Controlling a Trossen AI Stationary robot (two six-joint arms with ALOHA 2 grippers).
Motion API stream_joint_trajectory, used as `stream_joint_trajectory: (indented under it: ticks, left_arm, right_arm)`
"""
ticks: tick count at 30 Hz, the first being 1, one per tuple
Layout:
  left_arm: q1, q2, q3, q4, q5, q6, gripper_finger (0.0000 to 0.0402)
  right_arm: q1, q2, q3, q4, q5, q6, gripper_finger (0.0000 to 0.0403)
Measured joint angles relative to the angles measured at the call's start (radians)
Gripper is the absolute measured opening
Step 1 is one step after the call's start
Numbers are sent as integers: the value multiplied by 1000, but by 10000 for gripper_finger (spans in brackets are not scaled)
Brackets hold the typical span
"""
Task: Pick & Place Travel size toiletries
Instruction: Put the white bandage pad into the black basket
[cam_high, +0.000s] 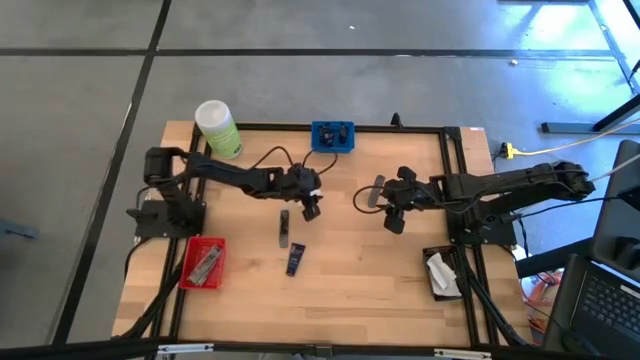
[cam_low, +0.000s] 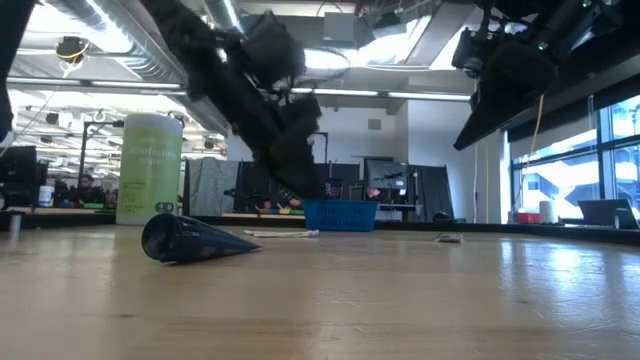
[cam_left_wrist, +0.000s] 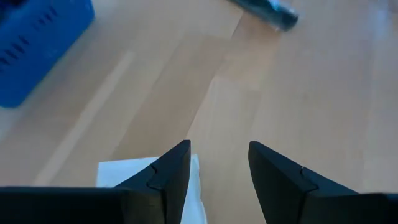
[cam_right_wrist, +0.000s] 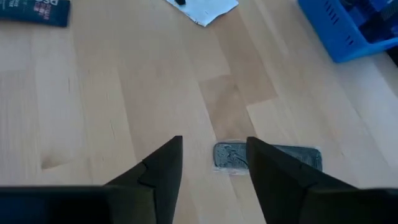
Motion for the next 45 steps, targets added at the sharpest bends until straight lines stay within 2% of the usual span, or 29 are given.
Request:
stream_joint_trajectory:
  ticks: [7,20,28,37,42,45]
  left_arm:
    - [20,109,0,69,-23,15,159]
    - [20,122,0,16,3,3,154]
    - [20,121,0,-7,-20,3,105]
    - [20,119,1,-21,-19,3,13]
    - [19,117,1,-21,-6,-3,3]
    - [18,104,0,-27,53,-25,2]
  right_arm:
    - [0,0,0,-1,-26,-7,161]
    - [0,0,0,-1,-23,-10,132]
    - [0,0,0,-1,-23,-11,122]
    - [0,0,0,-1,-25,-15,106]
    - [0,0,0,-1,-26,-12,94]
    - [1,0,0,2,-63,-6,87]
